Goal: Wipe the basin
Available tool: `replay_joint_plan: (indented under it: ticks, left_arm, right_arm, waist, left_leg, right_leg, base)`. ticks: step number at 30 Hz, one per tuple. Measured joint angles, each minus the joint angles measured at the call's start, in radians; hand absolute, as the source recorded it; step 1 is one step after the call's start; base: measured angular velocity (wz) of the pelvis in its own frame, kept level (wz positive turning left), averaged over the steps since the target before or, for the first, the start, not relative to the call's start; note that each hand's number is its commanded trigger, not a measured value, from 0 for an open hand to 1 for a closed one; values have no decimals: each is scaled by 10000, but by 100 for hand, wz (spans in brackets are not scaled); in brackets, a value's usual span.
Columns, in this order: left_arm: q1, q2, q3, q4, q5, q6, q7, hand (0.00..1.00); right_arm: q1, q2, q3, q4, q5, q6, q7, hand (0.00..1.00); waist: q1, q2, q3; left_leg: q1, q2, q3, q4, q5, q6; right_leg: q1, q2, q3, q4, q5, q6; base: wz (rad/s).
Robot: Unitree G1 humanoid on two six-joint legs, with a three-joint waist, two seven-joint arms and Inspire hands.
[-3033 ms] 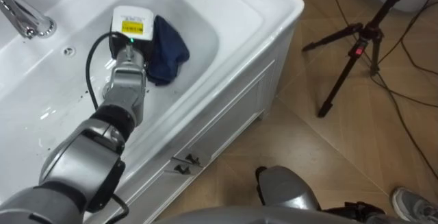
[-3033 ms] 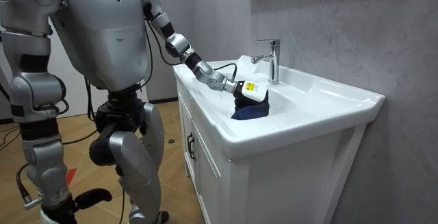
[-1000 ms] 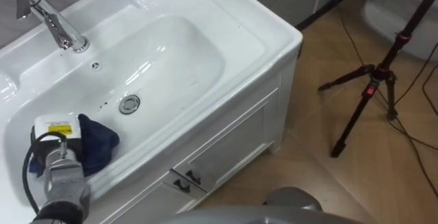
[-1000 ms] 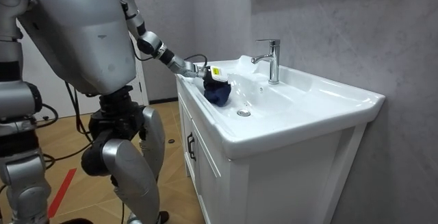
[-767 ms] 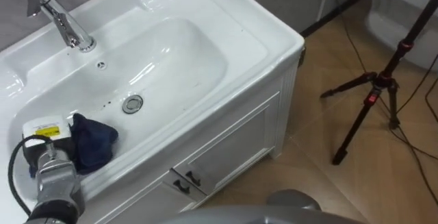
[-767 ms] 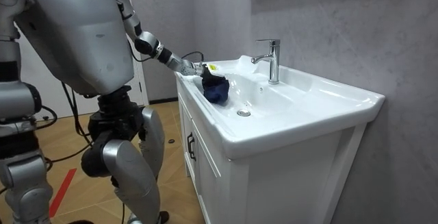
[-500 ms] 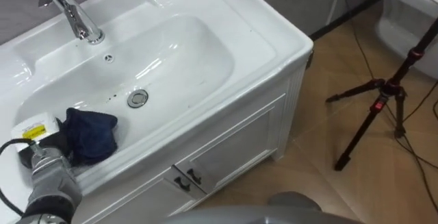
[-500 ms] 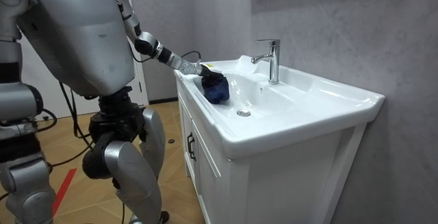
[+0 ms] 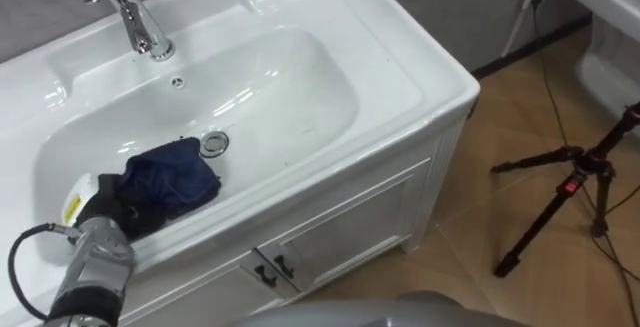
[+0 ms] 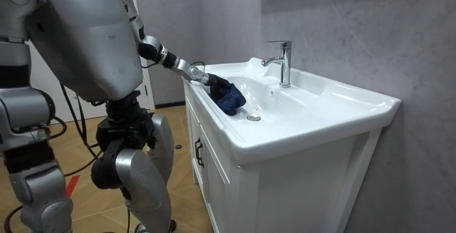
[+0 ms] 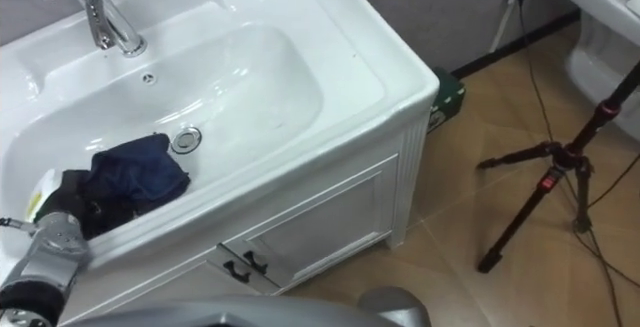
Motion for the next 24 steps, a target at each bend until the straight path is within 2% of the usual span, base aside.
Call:
replay_joint_plan:
  ticks: [4,11,15,21,24]
  left_arm:
    - [-26,-71,-11,-71,-530,-224,-499,100]
    - [-73,-112,-44,-471,-869,-367,-778,100]
    - [-152,-194,-235,-449,-1244,-522,-760,100]
    - [-1001,-434,-416,336,-1538,-604,-563,100]
    - [-1303,-649,-412,569,-1554,-829,-123,100]
  right_arm:
    - [40,64,211,-1,-5,-52,2,0]
    - [172,261,458,5,-10,54,-11,0]
    - [163,266,640,7,-3,74,-27,0]
    - [144,303,1013,23,7,78,-117,0]
    - [122,339,1119,26,239,80,-161,0]
  waist:
    - [15,-52,5]
    - [4,-392,32]
    - [4,-435,39]
    - [12,-430,80]
    - [33,-481,130]
  left_leg:
    - [38,-21,-8,31,0,0]
    - [-78,-42,-2,24,0,0]
    - [-81,-74,-2,12,-1,0]
    - [-273,-139,-52,19,0,1]
    - [-428,-141,-44,10,1,1]
  right_leg:
    - [114,-8,23,-49,-95,95]
    - [52,-43,-20,-86,-139,54]
    - [51,-108,-99,-91,-113,14]
    - [-122,-169,-124,-47,-157,63]
    - [-296,-163,-107,-9,-153,72]
  base:
    - [7]
    - [2]
    - [0]
    - [5]
    - [2]
